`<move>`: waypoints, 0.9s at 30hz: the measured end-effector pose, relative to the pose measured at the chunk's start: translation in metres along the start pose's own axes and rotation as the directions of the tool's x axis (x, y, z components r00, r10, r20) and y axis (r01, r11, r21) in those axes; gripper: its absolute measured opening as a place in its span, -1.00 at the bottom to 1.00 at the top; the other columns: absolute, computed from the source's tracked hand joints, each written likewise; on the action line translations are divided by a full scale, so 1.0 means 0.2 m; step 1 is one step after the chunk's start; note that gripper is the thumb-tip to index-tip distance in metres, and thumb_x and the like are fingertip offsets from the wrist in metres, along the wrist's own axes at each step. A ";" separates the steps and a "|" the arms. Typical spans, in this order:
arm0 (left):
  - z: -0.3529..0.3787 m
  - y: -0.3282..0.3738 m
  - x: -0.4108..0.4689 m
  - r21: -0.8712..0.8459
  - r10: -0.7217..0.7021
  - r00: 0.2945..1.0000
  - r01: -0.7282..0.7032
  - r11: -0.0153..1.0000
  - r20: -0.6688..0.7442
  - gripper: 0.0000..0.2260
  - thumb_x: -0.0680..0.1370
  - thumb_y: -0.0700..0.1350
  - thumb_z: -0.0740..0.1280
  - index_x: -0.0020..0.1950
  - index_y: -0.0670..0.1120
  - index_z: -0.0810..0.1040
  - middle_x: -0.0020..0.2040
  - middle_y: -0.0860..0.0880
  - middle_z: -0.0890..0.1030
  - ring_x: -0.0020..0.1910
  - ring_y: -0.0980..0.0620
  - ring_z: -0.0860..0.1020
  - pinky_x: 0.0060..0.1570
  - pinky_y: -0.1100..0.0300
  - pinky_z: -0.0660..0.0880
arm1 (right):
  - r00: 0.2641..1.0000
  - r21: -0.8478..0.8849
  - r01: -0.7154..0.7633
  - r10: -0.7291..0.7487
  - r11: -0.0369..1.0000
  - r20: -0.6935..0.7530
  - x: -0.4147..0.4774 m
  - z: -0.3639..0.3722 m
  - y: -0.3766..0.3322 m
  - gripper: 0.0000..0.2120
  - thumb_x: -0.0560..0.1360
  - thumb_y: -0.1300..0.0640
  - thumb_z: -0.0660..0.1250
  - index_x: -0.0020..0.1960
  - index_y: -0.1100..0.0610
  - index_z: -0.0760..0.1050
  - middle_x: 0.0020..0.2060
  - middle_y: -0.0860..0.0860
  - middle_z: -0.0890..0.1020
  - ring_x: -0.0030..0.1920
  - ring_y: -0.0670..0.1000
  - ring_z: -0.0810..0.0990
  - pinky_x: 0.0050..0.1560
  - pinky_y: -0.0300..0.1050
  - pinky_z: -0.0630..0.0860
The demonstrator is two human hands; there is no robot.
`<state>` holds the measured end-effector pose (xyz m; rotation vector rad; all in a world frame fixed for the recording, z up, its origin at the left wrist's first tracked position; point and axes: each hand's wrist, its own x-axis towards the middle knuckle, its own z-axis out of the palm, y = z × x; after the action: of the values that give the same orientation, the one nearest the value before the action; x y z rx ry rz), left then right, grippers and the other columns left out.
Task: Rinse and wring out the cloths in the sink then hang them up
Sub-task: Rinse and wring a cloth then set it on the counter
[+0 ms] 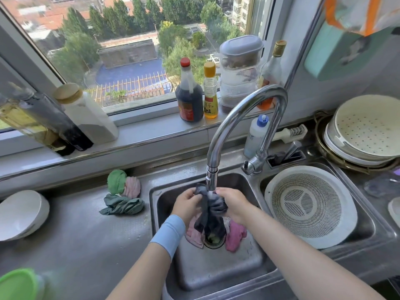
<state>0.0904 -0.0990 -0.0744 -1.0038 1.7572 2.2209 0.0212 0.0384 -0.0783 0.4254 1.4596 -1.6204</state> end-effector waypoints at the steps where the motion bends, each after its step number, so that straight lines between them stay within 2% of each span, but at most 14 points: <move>1: 0.04 0.01 -0.02 0.100 0.005 0.996 -0.014 0.995 0.089 -0.75 0.55 -0.38 0.25 -0.01 -0.12 0.67 -0.13 -0.07 0.70 -0.19 0.07 0.66 -0.16 0.19 0.61 | 0.999 0.094 -0.045 0.042 0.995 0.032 0.01 0.04 0.01 -0.80 0.64 0.10 0.20 0.02 0.09 0.60 -0.21 0.12 0.60 -0.29 0.10 0.58 -0.22 -0.06 0.55; 3: 0.09 0.02 -0.05 0.313 -0.002 0.983 -0.056 0.948 0.183 -0.79 0.49 -0.36 0.30 -0.07 -0.16 0.70 -0.15 -0.07 0.67 -0.17 0.05 0.62 -0.01 0.14 0.59 | 0.999 0.152 -0.039 0.040 0.988 -0.001 0.05 0.10 0.04 -0.82 0.61 0.14 0.20 -0.06 0.07 0.57 -0.20 0.11 0.56 -0.28 0.09 0.52 -0.28 -0.13 0.47; 4: 0.09 0.02 -0.05 0.337 -0.011 0.986 -0.046 0.940 0.167 -0.84 0.48 -0.34 0.32 -0.09 -0.22 0.70 -0.17 -0.10 0.66 -0.17 0.03 0.59 -0.01 0.12 0.57 | 0.998 0.146 -0.001 0.009 0.989 -0.055 0.06 0.12 0.05 -0.83 0.60 0.23 0.18 0.01 0.09 0.55 -0.21 0.12 0.52 -0.31 0.07 0.49 -0.31 -0.16 0.42; 6: 0.09 0.02 -0.05 0.165 -0.078 0.996 0.071 0.984 0.035 -0.87 0.48 -0.33 0.33 -0.08 -0.33 0.67 -0.18 -0.19 0.66 -0.17 -0.05 0.61 -0.07 0.11 0.59 | 0.984 0.080 0.085 -0.071 0.993 -0.166 0.10 0.14 0.07 -0.77 0.61 0.31 0.13 0.19 0.16 0.48 -0.24 0.13 0.50 -0.33 0.06 0.46 -0.34 -0.17 0.38; 7: 0.09 0.01 -0.05 0.035 -0.118 0.992 0.120 0.992 -0.040 -0.88 0.50 -0.33 0.34 -0.06 -0.34 0.66 -0.17 -0.22 0.66 -0.17 -0.08 0.62 -0.11 0.11 0.61 | 0.973 0.014 0.124 -0.119 0.992 -0.199 0.10 0.15 0.08 -0.78 0.61 0.31 0.14 0.19 0.17 0.47 -0.25 0.12 0.50 -0.35 0.05 0.46 -0.38 -0.19 0.38; 10: 0.08 -0.06 -0.04 -0.126 -0.208 0.952 0.184 0.975 -0.224 -0.91 0.61 -0.23 0.28 0.00 -0.23 0.55 -0.14 -0.17 0.56 -0.24 -0.06 0.53 -0.26 0.14 0.58 | 0.933 -0.230 0.232 -0.283 0.945 -0.221 0.10 0.16 0.08 -0.93 0.55 0.23 0.24 -0.05 0.09 0.48 -0.30 0.04 0.55 -0.43 -0.07 0.48 -0.53 -0.28 0.37; 13: 0.11 -0.10 -0.06 -0.388 -0.348 0.933 0.288 0.876 -0.094 -0.74 0.67 -0.04 0.19 -0.02 -0.19 0.54 -0.14 -0.17 0.55 -0.22 -0.09 0.54 -0.25 0.08 0.54 | 0.917 -0.473 0.287 -0.383 0.833 -0.117 0.08 0.18 0.07 -0.86 0.42 0.09 0.40 -0.23 0.06 0.45 -0.34 -0.05 0.56 -0.34 -0.06 0.52 -0.29 -0.22 0.46; 16: 0.12 -0.09 -0.05 -0.586 -0.348 0.937 0.293 0.755 0.021 -0.74 0.68 -0.09 0.13 0.04 -0.20 0.55 -0.02 -0.21 0.60 -0.09 -0.13 0.58 -0.17 -0.01 0.56 | 0.903 -0.684 0.335 -0.428 0.648 0.037 0.07 0.19 0.10 -0.77 0.41 0.05 0.44 -0.31 0.01 0.41 -0.26 -0.01 0.57 -0.22 -0.02 0.53 -0.09 -0.11 0.49; 18: 0.11 -0.08 -0.03 -0.642 -0.347 0.938 0.280 0.714 0.023 -0.69 0.70 -0.07 0.10 0.00 -0.20 0.56 -0.06 -0.19 0.61 -0.15 -0.08 0.58 -0.18 0.03 0.57 | 0.889 -0.708 0.363 -0.454 0.606 0.067 0.07 0.17 0.11 -0.81 0.44 0.07 0.43 -0.26 -0.03 0.42 -0.18 0.01 0.57 -0.19 -0.05 0.54 -0.08 -0.17 0.47; 20: 0.11 -0.07 -0.01 -0.648 -0.342 0.939 0.281 0.708 0.033 -0.75 0.69 -0.11 0.15 0.00 -0.17 0.58 -0.17 -0.13 0.67 -0.28 0.02 0.64 -0.29 0.16 0.59 | 0.882 -0.675 0.394 -0.463 0.624 0.087 0.06 0.13 0.12 -0.83 0.47 0.16 0.37 -0.12 -0.07 0.43 -0.11 -0.03 0.56 -0.15 -0.16 0.55 -0.08 -0.33 0.42; 22: 0.12 -0.05 0.01 -0.641 -0.348 0.938 0.272 0.717 0.009 -0.85 0.65 -0.19 0.22 -0.05 -0.14 0.55 -0.20 -0.09 0.65 -0.31 0.05 0.63 -0.19 0.22 0.61 | 0.884 -0.682 0.409 -0.449 0.607 0.131 0.04 0.08 0.15 -0.69 0.47 0.32 0.26 0.07 -0.04 0.46 0.02 -0.04 0.53 0.02 -0.16 0.54 0.06 -0.48 0.36; 24: 0.11 -0.04 0.05 -0.665 -0.347 0.938 0.246 0.705 -0.022 -0.88 0.65 -0.19 0.23 -0.06 -0.15 0.50 -0.12 -0.15 0.57 -0.25 -0.01 0.58 0.00 0.10 0.58 | 0.882 -0.739 0.395 -0.451 0.545 0.139 0.06 0.02 0.20 -0.55 0.44 0.42 0.14 0.21 0.04 0.47 0.17 0.04 0.43 0.21 -0.06 0.45 0.28 -0.38 0.25; 26: 0.10 -0.01 0.08 -0.688 -0.351 0.936 0.238 0.686 -0.026 -0.84 0.65 -0.15 0.24 0.03 -0.23 0.52 -0.08 -0.23 0.58 -0.19 -0.07 0.58 0.07 0.07 0.58 | 0.901 -0.784 0.315 -0.428 0.535 0.070 0.07 -0.05 0.21 -0.59 0.50 0.38 0.13 0.26 0.07 0.44 0.20 0.08 0.44 0.18 0.01 0.48 0.23 -0.30 0.31; 27: 0.11 -0.01 0.09 -0.675 -0.354 0.935 0.243 0.696 -0.028 -0.81 0.65 -0.14 0.24 0.05 -0.27 0.52 -0.07 -0.25 0.59 -0.16 -0.08 0.57 0.04 0.07 0.58 | 0.923 -0.765 0.267 -0.384 0.587 0.028 0.08 -0.07 0.22 -0.64 0.55 0.34 0.13 0.27 0.07 0.41 0.16 0.10 0.49 0.08 0.04 0.54 0.12 -0.23 0.44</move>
<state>0.0687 -0.0845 -0.0838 -1.4971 0.6999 2.6264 0.0422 0.0492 -0.1202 -0.2498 2.2709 -1.0719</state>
